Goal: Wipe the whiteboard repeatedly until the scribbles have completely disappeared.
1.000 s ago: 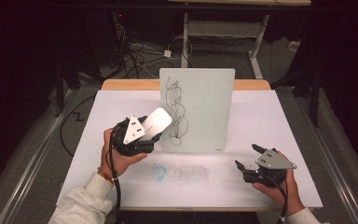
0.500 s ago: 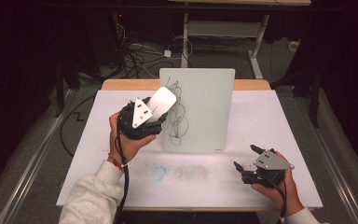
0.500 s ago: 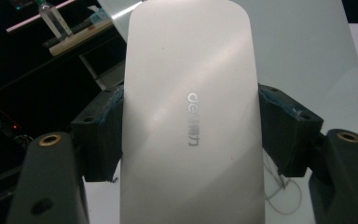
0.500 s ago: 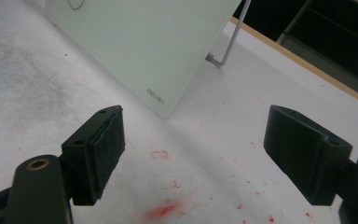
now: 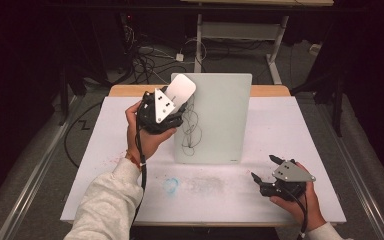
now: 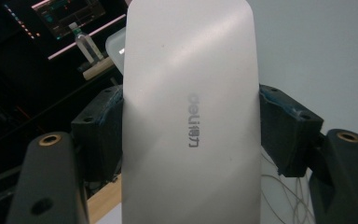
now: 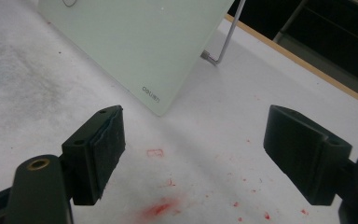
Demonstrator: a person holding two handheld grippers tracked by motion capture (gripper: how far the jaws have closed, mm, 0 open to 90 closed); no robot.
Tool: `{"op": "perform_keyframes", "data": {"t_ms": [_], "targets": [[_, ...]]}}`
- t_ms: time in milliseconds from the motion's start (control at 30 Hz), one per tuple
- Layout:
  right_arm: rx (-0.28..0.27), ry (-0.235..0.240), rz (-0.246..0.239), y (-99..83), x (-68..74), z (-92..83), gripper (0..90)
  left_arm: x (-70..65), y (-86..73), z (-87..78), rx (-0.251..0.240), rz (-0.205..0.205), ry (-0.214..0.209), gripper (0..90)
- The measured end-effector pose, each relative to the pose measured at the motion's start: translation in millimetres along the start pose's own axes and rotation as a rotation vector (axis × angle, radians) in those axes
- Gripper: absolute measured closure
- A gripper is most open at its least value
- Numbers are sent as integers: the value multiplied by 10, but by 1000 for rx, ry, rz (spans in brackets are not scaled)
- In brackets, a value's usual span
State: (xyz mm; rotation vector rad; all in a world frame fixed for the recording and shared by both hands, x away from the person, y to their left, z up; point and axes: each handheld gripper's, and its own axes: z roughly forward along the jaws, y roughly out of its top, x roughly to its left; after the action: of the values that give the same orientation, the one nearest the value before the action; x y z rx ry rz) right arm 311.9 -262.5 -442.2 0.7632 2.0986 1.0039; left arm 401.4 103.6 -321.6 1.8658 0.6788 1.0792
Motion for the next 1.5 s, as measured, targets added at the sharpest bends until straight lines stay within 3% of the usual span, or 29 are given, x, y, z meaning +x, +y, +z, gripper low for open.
{"op": "perform_keyframes", "data": {"t_ms": [167,433,667,833,1167,1267,1433,1500], "targets": [[1,-1,-7,-4,-3,6,211,-40,-35,53,3,7,22,289],[13,3,-19,-8,11,20,212,-214,-204,70,10,44,60,290],[18,10,-25,-7,20,27,212,-379,-399,48,37,64,59,291],[24,12,-24,-7,31,35,212,-351,-329,54,48,66,62,291],[23,12,-22,-15,18,34,212,-36,22,80,18,15,104,291],[22,14,-29,-14,18,35,212,-85,-17,89,11,30,125,291],[26,17,-26,-17,21,38,212,-216,-214,86,4,32,124,291],[26,19,-30,-15,30,41,212,-296,-292,86,15,51,127,291]]}}
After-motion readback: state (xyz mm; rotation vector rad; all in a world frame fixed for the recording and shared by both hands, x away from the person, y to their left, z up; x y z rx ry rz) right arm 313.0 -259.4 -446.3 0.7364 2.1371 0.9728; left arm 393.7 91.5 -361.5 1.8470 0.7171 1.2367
